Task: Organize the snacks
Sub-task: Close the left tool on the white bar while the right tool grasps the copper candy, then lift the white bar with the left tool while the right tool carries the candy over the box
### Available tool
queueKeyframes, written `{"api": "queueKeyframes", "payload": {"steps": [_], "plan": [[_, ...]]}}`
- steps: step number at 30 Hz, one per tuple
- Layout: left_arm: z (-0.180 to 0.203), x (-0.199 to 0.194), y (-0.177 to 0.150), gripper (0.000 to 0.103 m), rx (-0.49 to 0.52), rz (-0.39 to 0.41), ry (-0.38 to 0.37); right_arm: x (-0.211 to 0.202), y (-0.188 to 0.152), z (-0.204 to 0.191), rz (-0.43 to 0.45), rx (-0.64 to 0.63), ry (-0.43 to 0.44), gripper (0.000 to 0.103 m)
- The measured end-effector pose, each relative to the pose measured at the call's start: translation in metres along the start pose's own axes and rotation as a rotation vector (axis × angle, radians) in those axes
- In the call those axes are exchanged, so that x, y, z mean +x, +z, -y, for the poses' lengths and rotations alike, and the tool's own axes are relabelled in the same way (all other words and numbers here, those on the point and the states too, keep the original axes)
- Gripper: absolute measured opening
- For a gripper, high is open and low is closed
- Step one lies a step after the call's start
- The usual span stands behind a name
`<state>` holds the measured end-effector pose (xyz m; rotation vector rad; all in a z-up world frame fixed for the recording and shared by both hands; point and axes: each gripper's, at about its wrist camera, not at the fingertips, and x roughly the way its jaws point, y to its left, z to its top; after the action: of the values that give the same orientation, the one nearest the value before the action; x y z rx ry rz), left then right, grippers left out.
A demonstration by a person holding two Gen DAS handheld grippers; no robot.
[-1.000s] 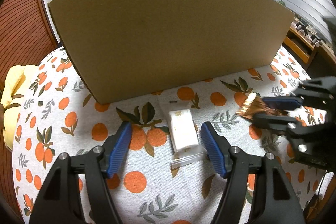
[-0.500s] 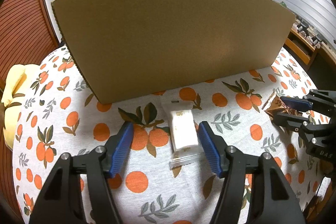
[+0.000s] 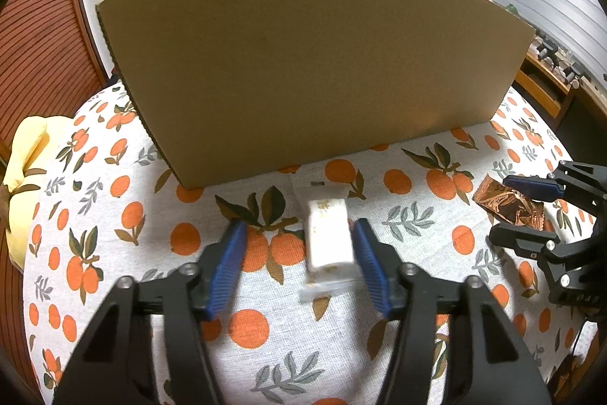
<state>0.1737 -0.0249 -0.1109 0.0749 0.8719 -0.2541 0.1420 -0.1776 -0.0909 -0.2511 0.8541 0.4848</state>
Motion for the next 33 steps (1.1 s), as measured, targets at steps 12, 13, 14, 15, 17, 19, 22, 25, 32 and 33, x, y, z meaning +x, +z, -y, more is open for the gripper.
{"api": "queueKeyframes", "payload": {"steps": [12, 13, 14, 15, 17, 19, 22, 25, 32, 33], "plan": [[-0.002, -0.005, 0.0, 0.021, 0.008, 0.012, -0.013, 0.002, -0.002, 0.006, -0.003, 0.057, -0.024, 0.076], [-0.002, -0.005, 0.0, 0.021, 0.007, 0.012, -0.015, 0.001, -0.002, 0.005, -0.003, 0.056, -0.027, 0.075], [-0.002, -0.005, 0.0, 0.02, 0.006, 0.012, -0.018, 0.001, -0.002, 0.005, -0.003, 0.056, -0.029, 0.075], [-0.003, -0.005, 0.0, 0.02, 0.004, 0.012, -0.02, 0.001, -0.002, 0.005, -0.002, 0.057, -0.032, 0.074], [-0.003, -0.005, 0.0, 0.02, 0.003, 0.012, -0.02, -0.002, -0.004, 0.008, 0.0, 0.063, -0.034, 0.071], [-0.004, -0.004, 0.0, 0.02, 0.006, 0.012, -0.018, -0.002, -0.004, 0.01, 0.004, 0.077, -0.029, 0.069], [-0.002, -0.005, 0.0, 0.021, 0.005, 0.013, -0.019, -0.004, -0.005, 0.014, 0.011, 0.099, -0.039, 0.057], [-0.002, -0.005, 0.0, 0.02, 0.002, 0.014, -0.027, -0.006, -0.005, 0.018, 0.017, 0.118, -0.053, 0.034], [-0.003, -0.015, -0.002, 0.019, 0.01, 0.044, -0.04, -0.01, -0.005, 0.017, 0.012, 0.087, -0.051, 0.022], [-0.003, -0.017, -0.003, 0.019, 0.01, 0.044, -0.045, -0.011, -0.005, 0.018, 0.011, 0.089, -0.05, 0.022]]}}
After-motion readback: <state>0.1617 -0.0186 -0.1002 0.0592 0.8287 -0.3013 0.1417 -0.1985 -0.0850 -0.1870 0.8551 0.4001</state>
